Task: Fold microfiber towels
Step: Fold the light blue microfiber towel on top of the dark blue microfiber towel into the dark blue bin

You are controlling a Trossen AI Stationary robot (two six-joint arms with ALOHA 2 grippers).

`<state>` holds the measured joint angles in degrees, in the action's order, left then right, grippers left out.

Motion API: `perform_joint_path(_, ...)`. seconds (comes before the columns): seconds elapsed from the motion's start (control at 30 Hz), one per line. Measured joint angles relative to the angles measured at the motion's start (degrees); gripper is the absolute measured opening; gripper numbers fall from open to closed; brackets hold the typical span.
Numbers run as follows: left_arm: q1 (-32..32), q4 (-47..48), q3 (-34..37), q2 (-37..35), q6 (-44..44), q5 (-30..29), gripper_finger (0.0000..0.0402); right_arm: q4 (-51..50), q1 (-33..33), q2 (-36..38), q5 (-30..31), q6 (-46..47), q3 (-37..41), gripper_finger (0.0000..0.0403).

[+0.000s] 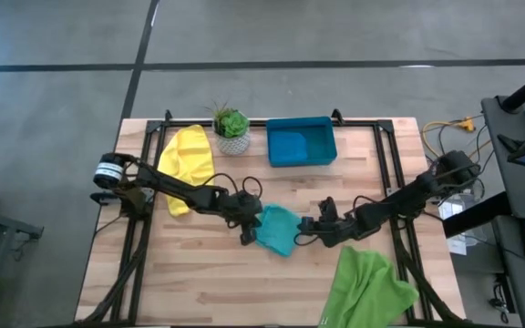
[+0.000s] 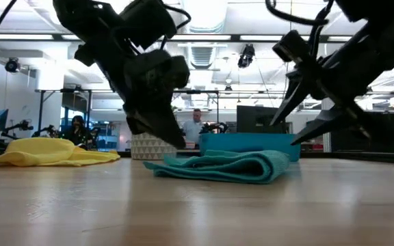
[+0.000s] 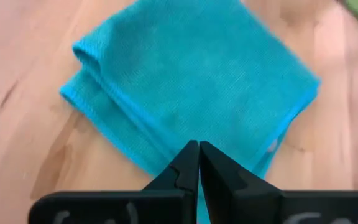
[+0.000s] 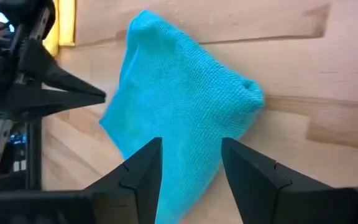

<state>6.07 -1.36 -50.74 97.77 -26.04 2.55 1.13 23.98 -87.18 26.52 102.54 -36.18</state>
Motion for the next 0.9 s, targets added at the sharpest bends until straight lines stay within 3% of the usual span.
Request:
perform_joint_path(0.23, 0.5, -0.49, -0.24, -2.35, -0.68, 0.73, 0.0, -10.14, -0.01, 3.62, -1.2, 0.92, 0.0, 0.016)
perform_joint_path(0.4, 0.82, -4.7, -0.34, 1.89, -0.81, 5.49, 0.0, -9.55, -0.61, 3.16, -2.16, -0.04, -0.01, 0.016)
perform_joint_path(0.67, 1.12, 5.35, -4.04, 9.41, -0.89, 8.3, 0.0, -8.08, -3.63, -0.22, -4.79, -0.81, 0.02, 0.016)
perform_joint_path(0.9, 1.11, 6.46, -4.55, 12.67, -2.21, 9.01, 0.0, -2.22, -4.25, -4.05, -8.54, -1.49, -0.02, 0.016)
